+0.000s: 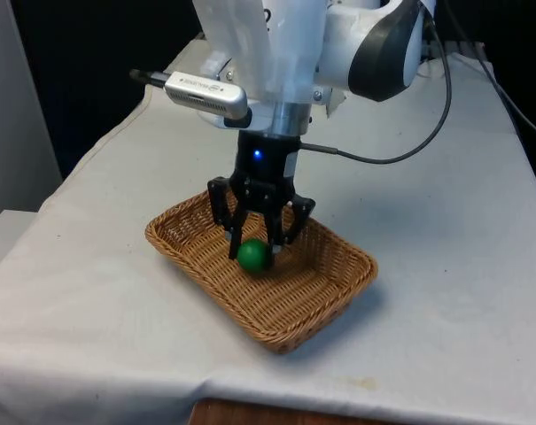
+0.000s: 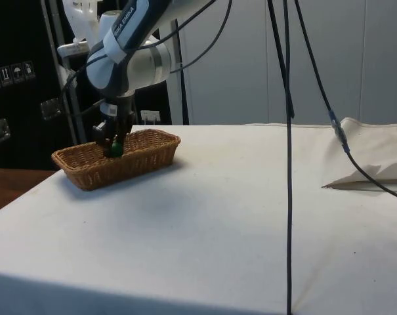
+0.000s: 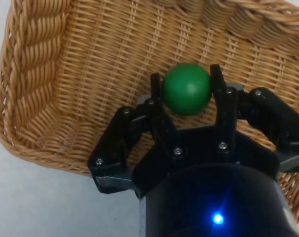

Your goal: Pick up the ball and place it into the basket.

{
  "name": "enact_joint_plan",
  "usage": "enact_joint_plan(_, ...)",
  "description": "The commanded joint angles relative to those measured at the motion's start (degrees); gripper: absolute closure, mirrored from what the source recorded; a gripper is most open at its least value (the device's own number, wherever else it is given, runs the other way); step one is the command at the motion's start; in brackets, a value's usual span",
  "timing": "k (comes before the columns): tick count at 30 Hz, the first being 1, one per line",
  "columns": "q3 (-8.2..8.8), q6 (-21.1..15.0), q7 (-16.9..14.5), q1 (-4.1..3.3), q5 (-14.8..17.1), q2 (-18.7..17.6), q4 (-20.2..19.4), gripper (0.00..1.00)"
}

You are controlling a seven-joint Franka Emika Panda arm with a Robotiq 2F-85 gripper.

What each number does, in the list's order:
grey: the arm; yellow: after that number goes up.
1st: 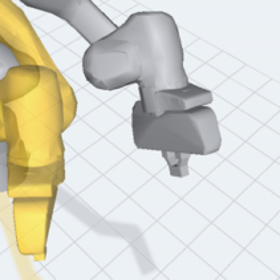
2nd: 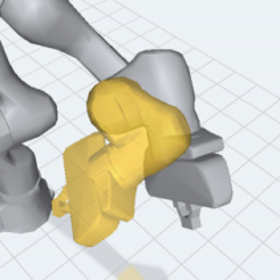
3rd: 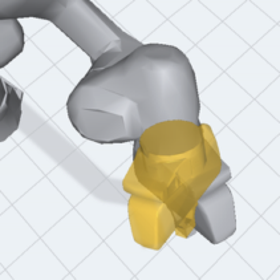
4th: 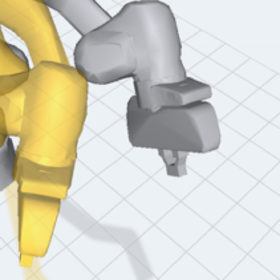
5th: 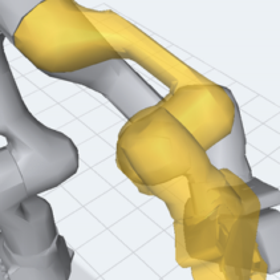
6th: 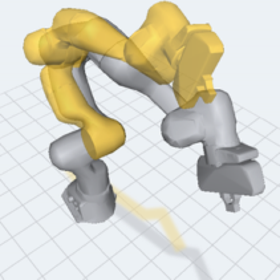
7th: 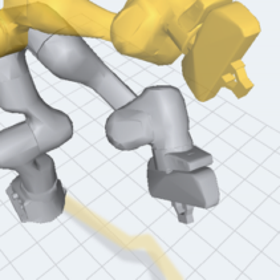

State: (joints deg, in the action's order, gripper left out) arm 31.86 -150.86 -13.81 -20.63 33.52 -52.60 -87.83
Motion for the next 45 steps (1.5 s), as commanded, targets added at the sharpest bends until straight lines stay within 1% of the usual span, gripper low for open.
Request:
enact_joint_plan(1, -0.57, 0.2, -0.4, 0.4, 0.4, 0.1, 0.2, 1.0)
enact_joint_plan(2, 0.0, 0.1, 0.0, 0.0, 0.1, 0.0, 0.0, 1.0)
enact_joint_plan(3, -0.46, 0.2, -0.3, 0.34, 0.4, 0.1, 0.2, 1.0)
enact_joint_plan(6, -0.17, 0.1, -0.2, 0.17, 0.2, 0.1, 0.1, 1.0)
enact_joint_plan(7, -0.17, 0.1, -0.2, 0.11, 0.2, 0.1, 0.1, 0.96)
enact_joint_plan(8, -0.11, 0.1, -0.1, 0.11, 0.2, 0.0, 0.1, 0.9)
enact_joint_plan(10, -0.06, 0.1, -0.1, 0.06, 0.1, 0.0, 0.1, 0.74)
enact_joint_plan(11, 0.0, 0.1, -0.1, 0.0, 0.1, 0.0, 0.1, 0.57)
enact_joint_plan(12, 0.06, 0.1, 0.0, 0.0, 0.1, 0.0, 0.0, 0.48)
enact_joint_plan(13, 0.0, 0.1, -0.1, 0.0, 0.1, 0.0, 0.0, 0.48)
enact_joint_plan(14, 0.0, 0.1, -0.1, 0.0, 0.1, 0.0, 0.0, 0.4)
enact_joint_plan(15, 0.06, 0.1, -0.1, 0.0, 0.1, 0.0, 0.0, 0.27)
enact_joint_plan(18, 0.06, 0.1, -0.1, -0.06, 0.1, 0.0, 0.0, 0.02)
enact_joint_plan(19, 0.11, 0.1, -0.1, -0.06, 0.1, 0.0, 0.0, 0.0)
enact_joint_plan(23, 0.11, 0.1, 0.0, -0.06, 0.1, 0.0, 0.0, 0.0)
enact_joint_plan(24, 0.17, 0.2, 0.1, -0.17, 0.0, 0.2, -0.1, 0.0)
enact_joint_plan(26, 0.74, 0.7, 0.3, -0.63, -0.3, 0.9, -0.1, 0.0)
enact_joint_plan(27, 1.09, 1.1, 0.5, -1.03, -0.4, 1.4, -0.2, 0.0)
enact_joint_plan(28, 1.09, 1.1, 0.5, -1.03, -0.4, 1.4, -0.2, 0.0)
enact_joint_plan(29, 1.2, 1.3, 0.5, -1.2, -0.5, 1.7, -0.3, 0.0)
enact_joint_plan(30, 0.63, 0.6, 0.1, -0.69, 0.0, 1.1, 0.2, 0.0)
enact_joint_plan(31, 1.6, 1.8, 0.6, -1.6, -0.6, 2.3, -0.3, 0.0)
enact_joint_plan(34, 2.12, 2.5, 0.9, -2.23, -0.7, 3.4, -0.7, 0.0)
enact_joint_plan(36, 2.52, 2.8, 1.2, -2.81, -0.8, 4.1, -1.1, 0.0)
enact_joint_plan(37, 2.69, 2.8, 1.4, -3.27, -1.0, 4.9, -1.6, 0.0)
enact_joint_plan(38, 2.81, 2.9, 1.7, -3.5, -1.1, 5.4, -1.9, 0.0)
enact_joint_plan(39, 1.89, 2.5, 0.9, -2.69, -0.7, 5.1, -1.3, 0.0)
enact_joint_plan(40, 2.86, 2.9, 1.9, -3.78, -1.3, 5.9, -2.2, 0.0)
enact_joint_plan(45, 2.75, 3.1, 3.8, -4.81, -3.5, 8.6, -3.8, 0.0)
